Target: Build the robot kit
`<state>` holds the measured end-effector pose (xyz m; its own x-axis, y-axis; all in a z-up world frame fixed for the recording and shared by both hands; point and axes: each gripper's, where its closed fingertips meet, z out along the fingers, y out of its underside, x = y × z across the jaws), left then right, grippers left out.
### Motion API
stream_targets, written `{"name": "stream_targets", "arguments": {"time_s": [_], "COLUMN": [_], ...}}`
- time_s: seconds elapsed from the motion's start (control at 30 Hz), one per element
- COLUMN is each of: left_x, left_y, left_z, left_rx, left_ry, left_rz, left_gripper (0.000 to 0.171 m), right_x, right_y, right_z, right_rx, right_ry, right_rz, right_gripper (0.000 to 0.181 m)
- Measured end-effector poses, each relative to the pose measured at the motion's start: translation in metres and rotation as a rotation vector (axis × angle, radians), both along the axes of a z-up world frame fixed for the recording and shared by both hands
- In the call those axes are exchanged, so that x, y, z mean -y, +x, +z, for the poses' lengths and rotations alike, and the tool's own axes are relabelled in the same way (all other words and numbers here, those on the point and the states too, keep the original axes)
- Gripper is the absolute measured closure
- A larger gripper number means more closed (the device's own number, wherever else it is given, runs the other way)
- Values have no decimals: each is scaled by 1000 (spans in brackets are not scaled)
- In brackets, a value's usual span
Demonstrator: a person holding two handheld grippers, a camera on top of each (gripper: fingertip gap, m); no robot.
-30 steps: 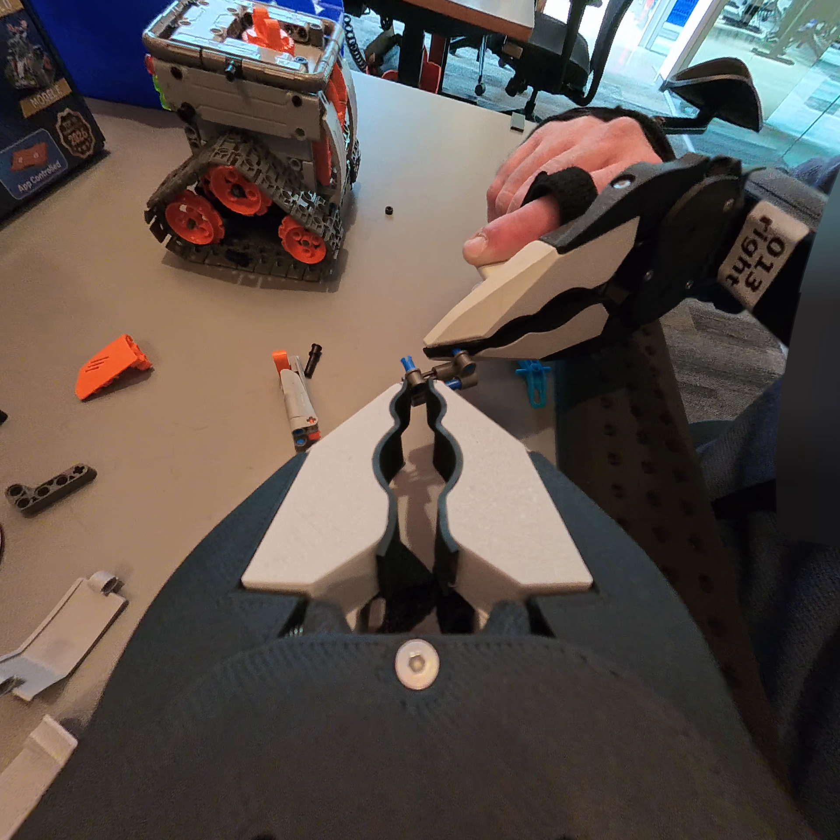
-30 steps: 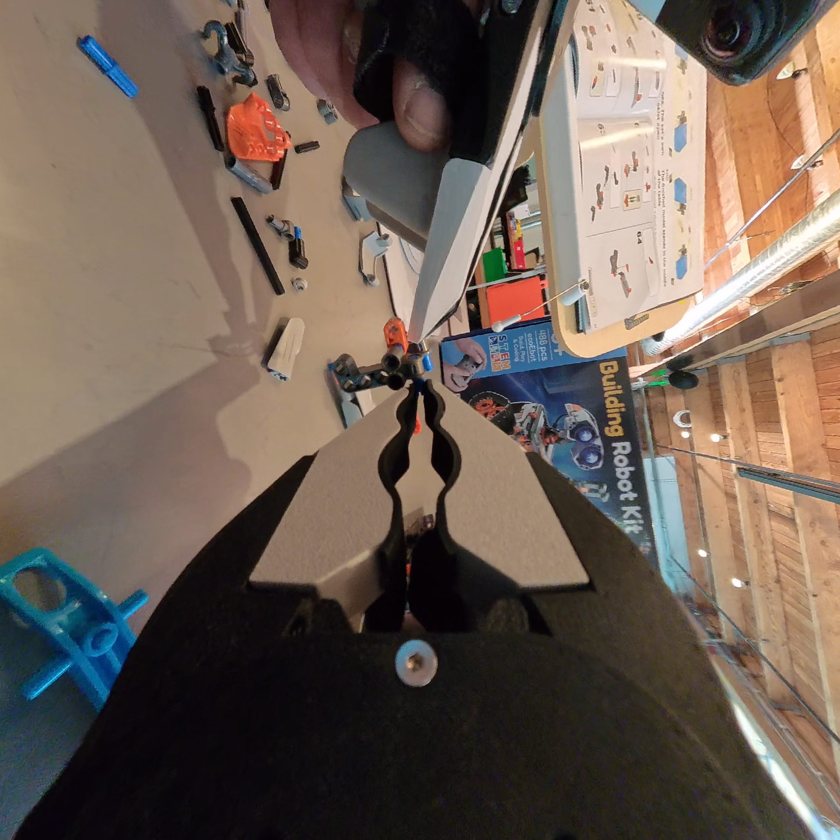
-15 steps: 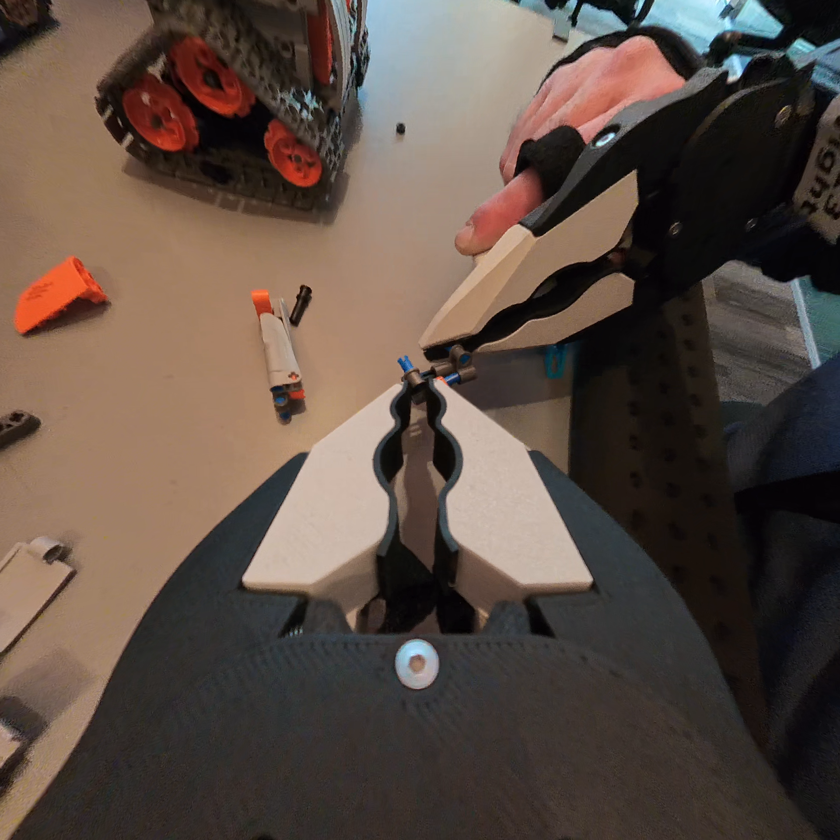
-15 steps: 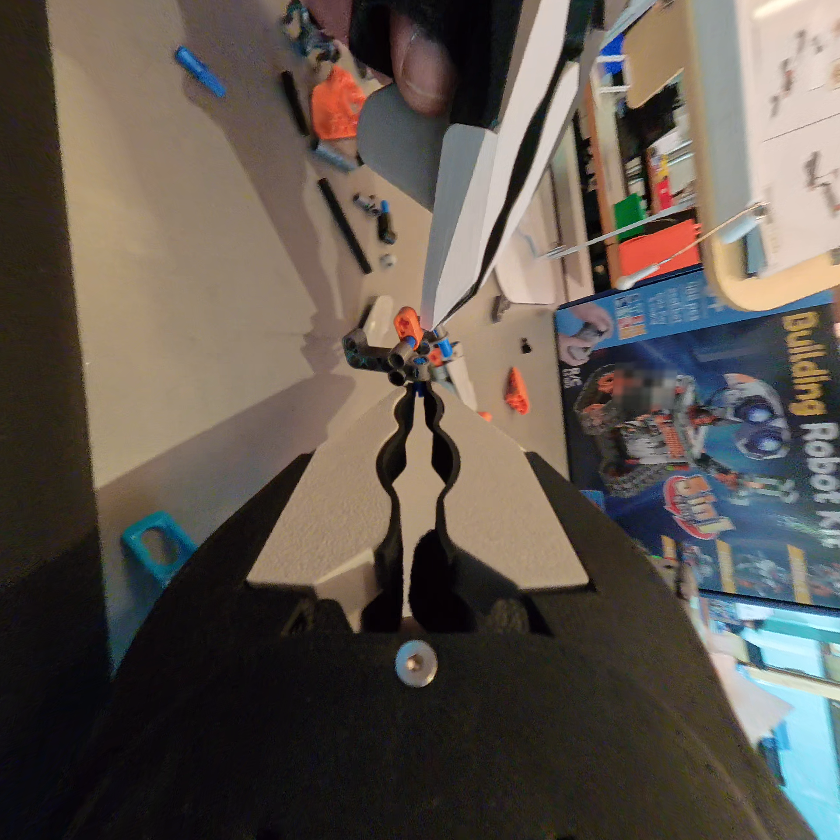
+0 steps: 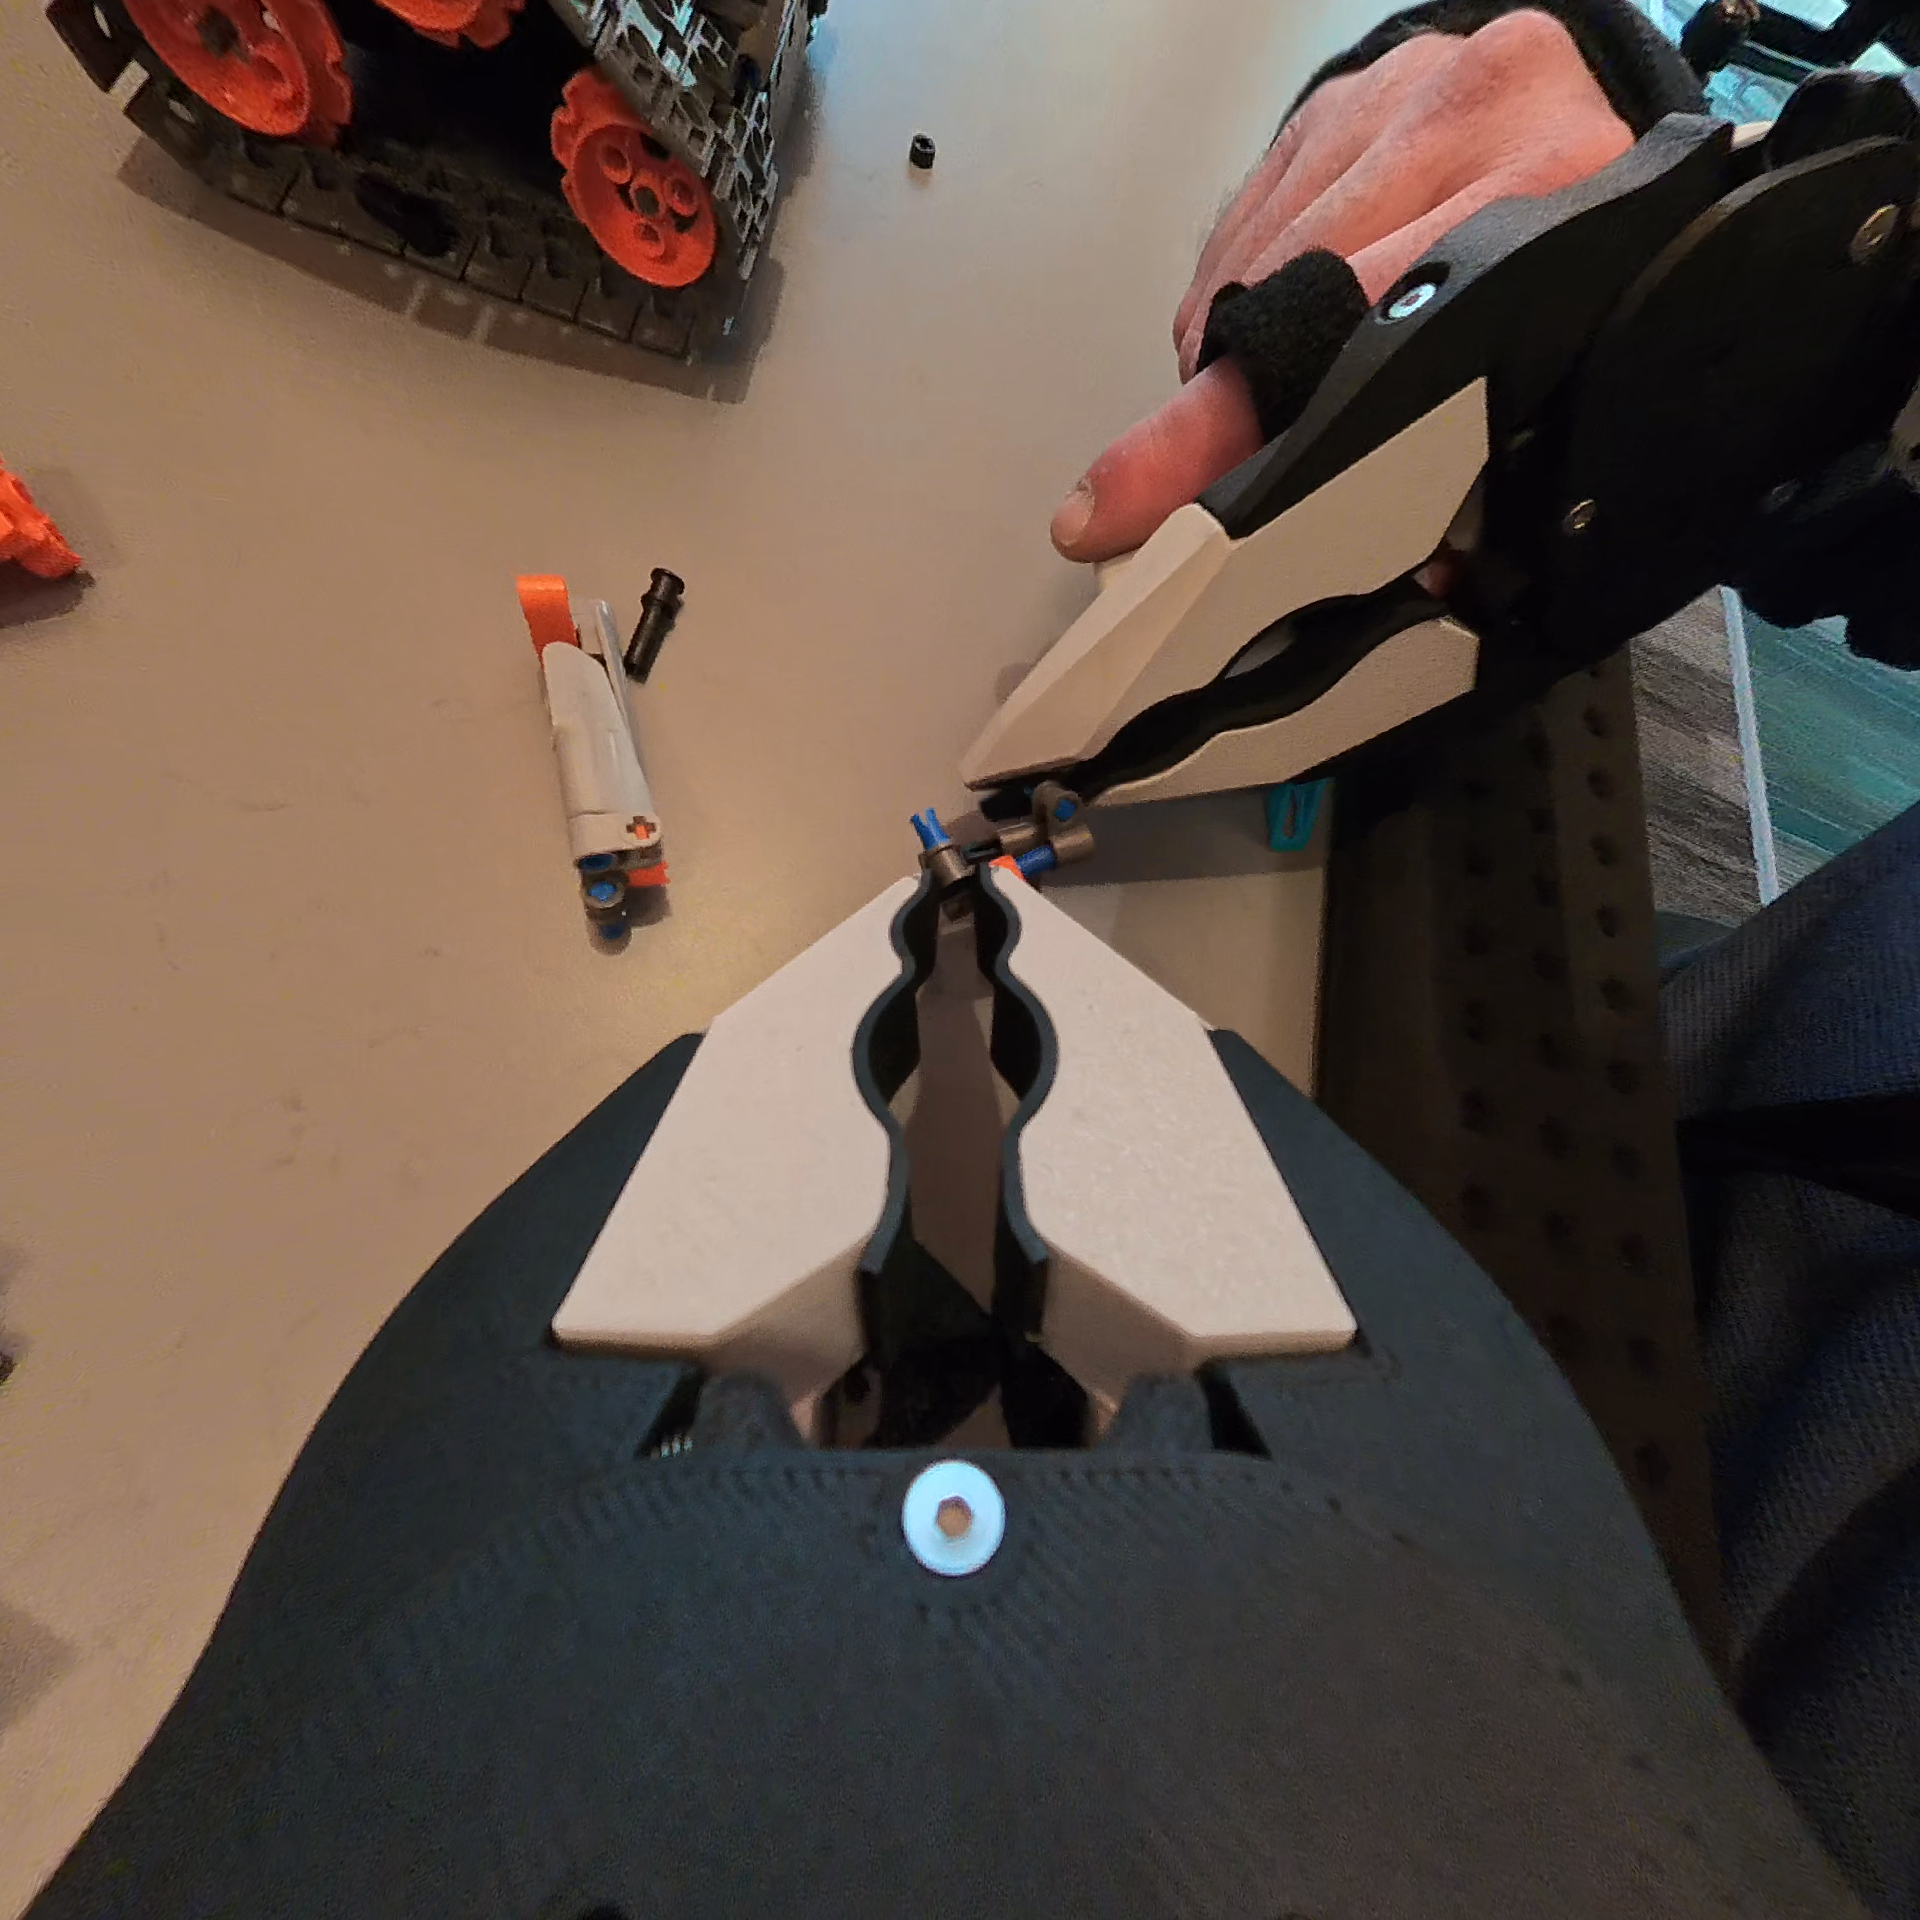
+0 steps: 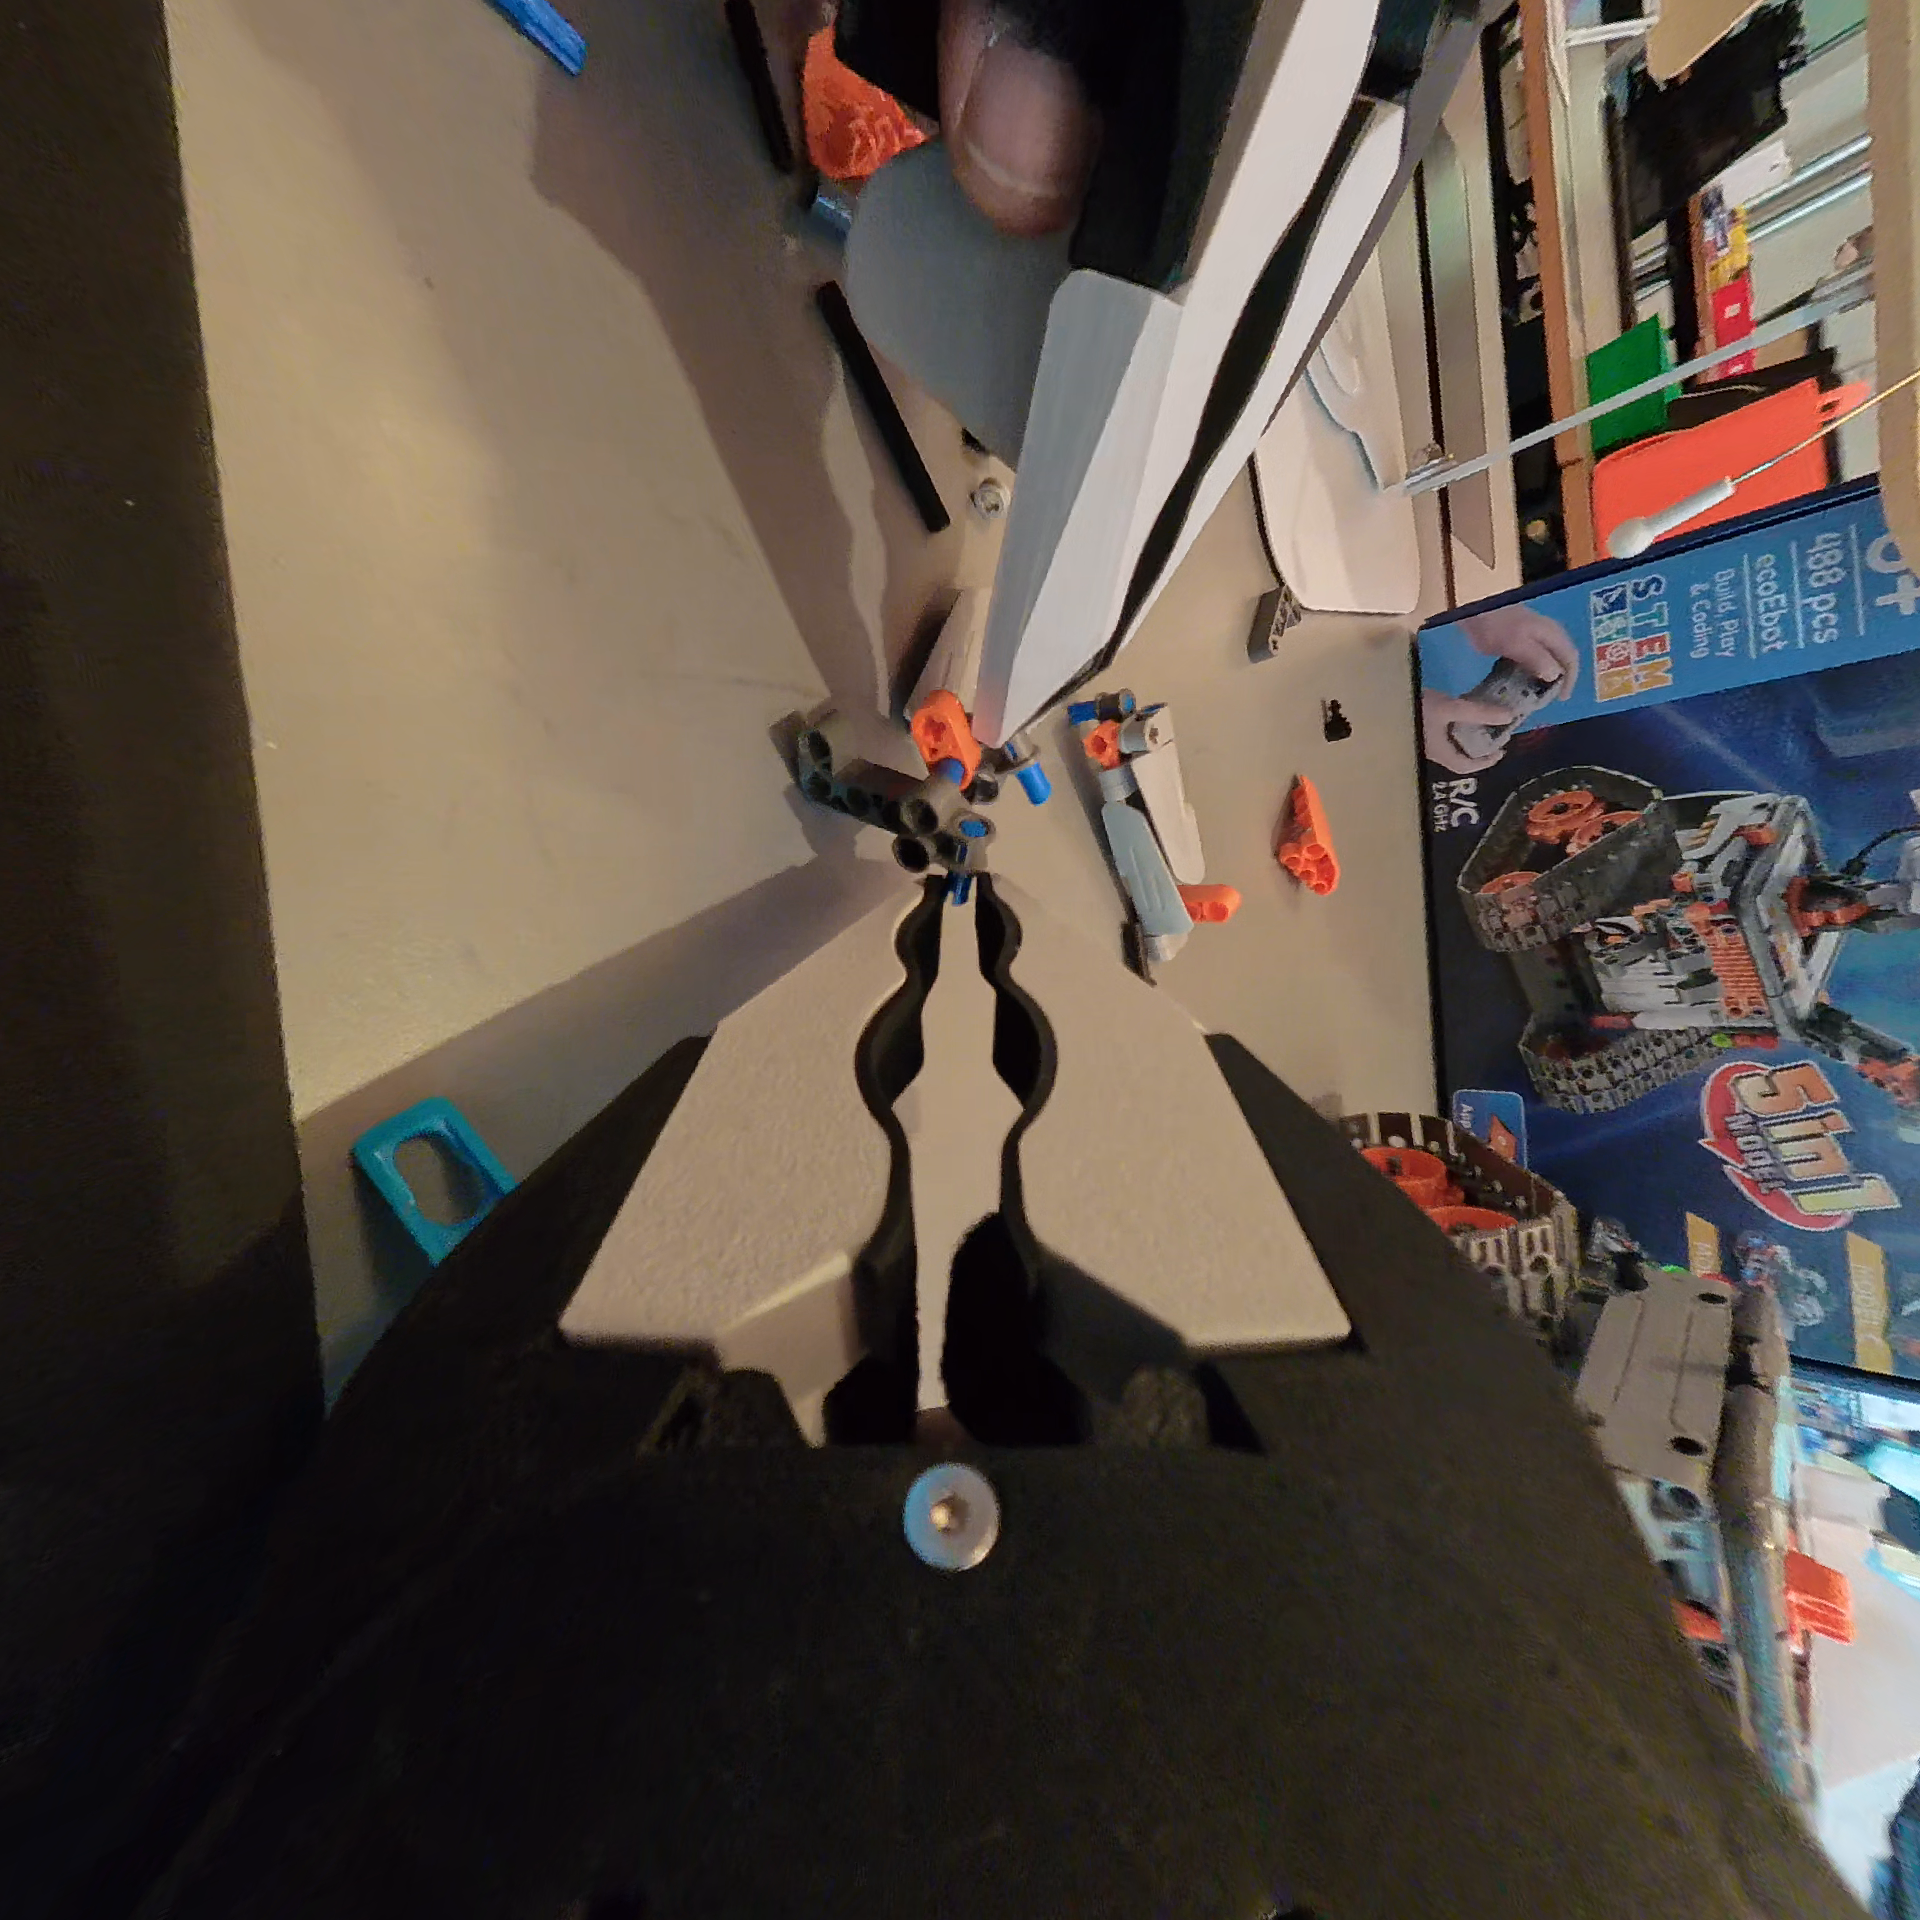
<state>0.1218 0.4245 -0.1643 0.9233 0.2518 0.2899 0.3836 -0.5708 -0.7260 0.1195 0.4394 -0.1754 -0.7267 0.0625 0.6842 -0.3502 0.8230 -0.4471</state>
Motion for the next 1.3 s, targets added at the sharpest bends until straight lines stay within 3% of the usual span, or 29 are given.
{"name": "stream_targets", "arguments": {"time_s": [0.23, 0.53, 0.8, 1.07, 1.3], "left_x": [-5, -11, -15, -16, -19], "left_y": [-1, -8, -12, -14, -13], "left_z": [-5, -8, 5, 21, 33], "left_rx": [-14, -34, -31, 84, 108], "left_ry": [-29, -80, -30, 94, 188], "left_rz": [-9, -9, 10, 47, 36], "left_gripper": [167, 167, 167, 167, 161], "right_x": [-10, -9, 0, 2, 0], "right_y": [3, 9, -3, -5, -6], "right_z": [-3, 2, 17, 31, 40], "right_rx": [68, 246, 137, -35, -19], "right_ry": [21, -96, -144, -127, -193], "right_rz": [-8, -56, -54, -32, -26], "right_gripper": [160, 161, 168, 178, 179]}}
